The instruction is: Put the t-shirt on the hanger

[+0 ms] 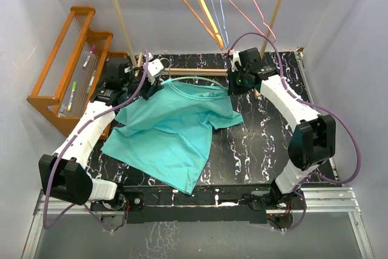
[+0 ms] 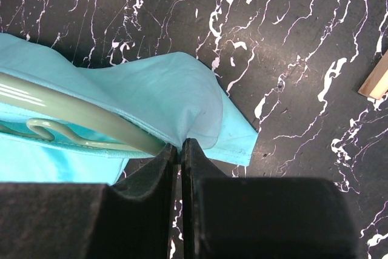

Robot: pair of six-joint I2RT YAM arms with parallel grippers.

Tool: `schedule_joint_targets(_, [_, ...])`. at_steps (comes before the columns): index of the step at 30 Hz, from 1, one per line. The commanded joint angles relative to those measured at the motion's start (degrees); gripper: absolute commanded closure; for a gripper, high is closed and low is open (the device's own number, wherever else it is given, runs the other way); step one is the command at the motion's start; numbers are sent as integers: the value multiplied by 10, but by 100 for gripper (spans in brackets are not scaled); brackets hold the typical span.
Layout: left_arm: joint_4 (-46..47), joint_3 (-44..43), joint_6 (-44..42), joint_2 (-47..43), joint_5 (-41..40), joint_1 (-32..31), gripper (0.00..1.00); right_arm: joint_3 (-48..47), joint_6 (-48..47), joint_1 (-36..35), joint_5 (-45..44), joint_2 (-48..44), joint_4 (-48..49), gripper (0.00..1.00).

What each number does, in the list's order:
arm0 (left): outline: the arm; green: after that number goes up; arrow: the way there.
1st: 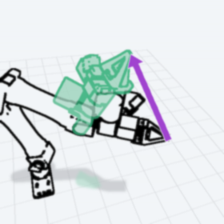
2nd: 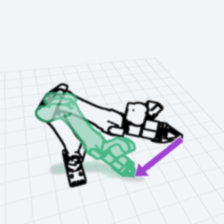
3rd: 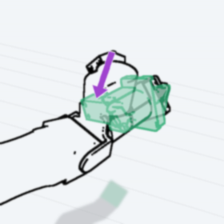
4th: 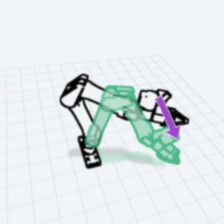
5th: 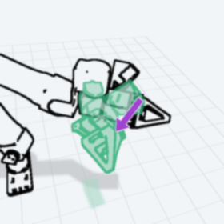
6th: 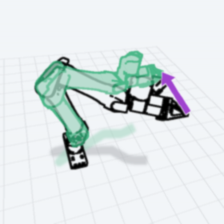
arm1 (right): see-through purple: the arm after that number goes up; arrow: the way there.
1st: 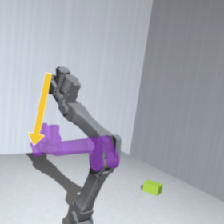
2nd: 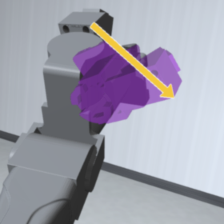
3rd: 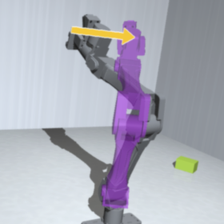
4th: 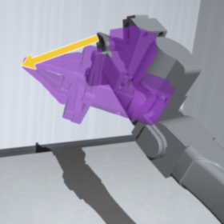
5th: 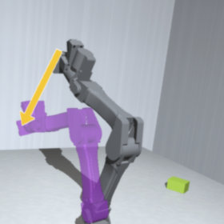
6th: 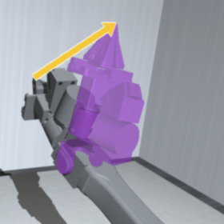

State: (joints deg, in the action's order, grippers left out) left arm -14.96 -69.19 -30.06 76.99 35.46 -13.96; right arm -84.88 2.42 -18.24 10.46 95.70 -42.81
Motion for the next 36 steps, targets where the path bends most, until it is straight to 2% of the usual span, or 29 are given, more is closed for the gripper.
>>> schedule_joint_targets(1, [94,22,-22,-41,-95,-11,100,-29,-7,3,4,-37,-12,92])
schedule_joint_targets(10, [139,94,-143,-83,-162,-66,100,-54,-3,2,12,-43,-19,92])
schedule_joint_targets(21, [278,203,-338,-152,-244,-159,100,-69,1,1,40,-26,-16,92])
schedule_joint_targets(24, [346,239,-381,-159,-283,-184,100,-68,4,1,44,-25,-15,92])
schedule_joint_targets(30, [466,253,-413,-130,-360,-202,100,-32,2,1,47,-28,-13,92])
schedule_joint_targets(36, [511,235,-395,-120,-385,-203,100,1,-1,1,34,-31,-3,92])
